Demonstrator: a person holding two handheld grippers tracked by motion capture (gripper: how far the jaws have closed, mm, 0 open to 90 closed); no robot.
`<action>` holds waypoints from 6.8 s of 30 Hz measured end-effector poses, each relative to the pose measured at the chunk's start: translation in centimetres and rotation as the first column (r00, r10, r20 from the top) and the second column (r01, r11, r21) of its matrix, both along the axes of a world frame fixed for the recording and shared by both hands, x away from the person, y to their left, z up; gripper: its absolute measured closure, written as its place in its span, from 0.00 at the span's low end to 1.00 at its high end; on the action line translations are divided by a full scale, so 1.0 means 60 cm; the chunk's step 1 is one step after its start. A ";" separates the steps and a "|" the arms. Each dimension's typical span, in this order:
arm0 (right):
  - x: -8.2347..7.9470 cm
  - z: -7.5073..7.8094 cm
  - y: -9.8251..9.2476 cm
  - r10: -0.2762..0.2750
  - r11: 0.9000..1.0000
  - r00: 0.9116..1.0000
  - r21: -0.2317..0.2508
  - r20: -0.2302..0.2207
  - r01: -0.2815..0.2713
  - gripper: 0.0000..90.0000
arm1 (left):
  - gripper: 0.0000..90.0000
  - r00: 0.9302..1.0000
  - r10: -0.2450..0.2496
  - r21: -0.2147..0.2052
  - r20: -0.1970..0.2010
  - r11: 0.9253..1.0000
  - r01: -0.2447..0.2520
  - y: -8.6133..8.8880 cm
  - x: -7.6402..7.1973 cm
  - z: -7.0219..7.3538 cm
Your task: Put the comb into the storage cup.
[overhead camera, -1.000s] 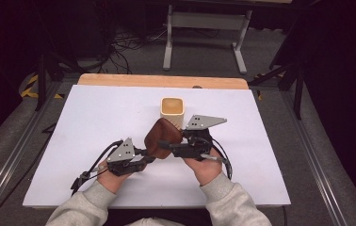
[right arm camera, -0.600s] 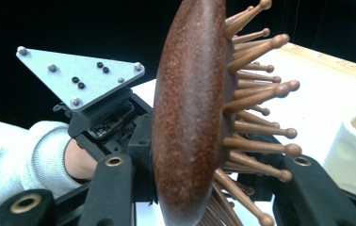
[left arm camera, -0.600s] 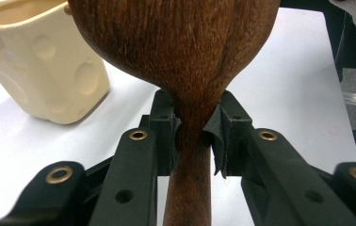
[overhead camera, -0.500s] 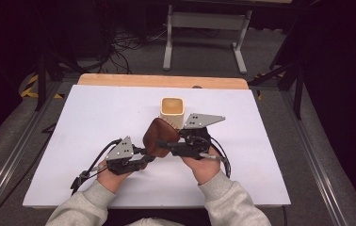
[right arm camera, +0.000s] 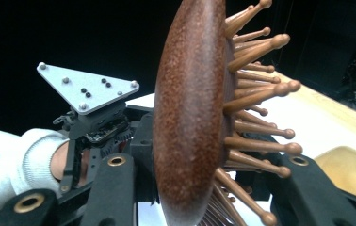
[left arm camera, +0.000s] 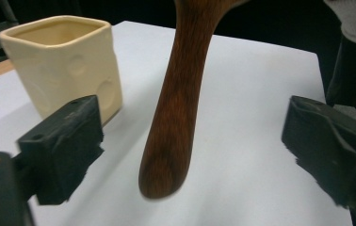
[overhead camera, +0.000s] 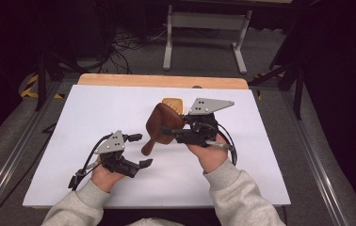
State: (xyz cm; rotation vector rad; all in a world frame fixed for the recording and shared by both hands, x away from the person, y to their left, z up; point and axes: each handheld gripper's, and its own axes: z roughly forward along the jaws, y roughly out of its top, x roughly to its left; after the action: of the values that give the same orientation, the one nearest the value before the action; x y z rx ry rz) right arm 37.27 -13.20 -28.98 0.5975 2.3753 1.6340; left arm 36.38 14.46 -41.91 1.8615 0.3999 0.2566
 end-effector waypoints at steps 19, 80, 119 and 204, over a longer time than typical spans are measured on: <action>0.052 0.079 -0.012 -0.052 0.998 0.997 -0.021 0.053 0.053 0.63 | 0.00 0.998 0.066 0.008 -0.022 0.998 -0.065 0.070 -0.003 0.002; 0.193 0.051 -0.028 -0.289 0.949 0.955 -0.116 0.064 0.295 0.61 | 0.00 0.993 0.113 -0.002 -0.039 0.994 -0.113 0.116 -0.004 -0.009; 0.209 -0.014 -0.009 -0.254 0.948 0.966 -0.211 -0.058 0.236 0.58 | 0.00 0.994 0.105 0.003 -0.039 0.994 -0.105 0.113 -0.005 -0.010; -0.025 -0.141 -0.236 -0.222 0.975 0.967 0.021 0.128 0.221 0.00 | 0.00 0.985 0.171 -0.019 -0.035 0.985 -0.171 0.169 -0.015 -0.007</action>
State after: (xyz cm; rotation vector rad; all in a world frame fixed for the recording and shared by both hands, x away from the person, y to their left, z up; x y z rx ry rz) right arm 35.76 -27.39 -37.46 0.7070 2.1264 1.5355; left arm 35.47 24.62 -42.35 1.8135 0.5846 0.3362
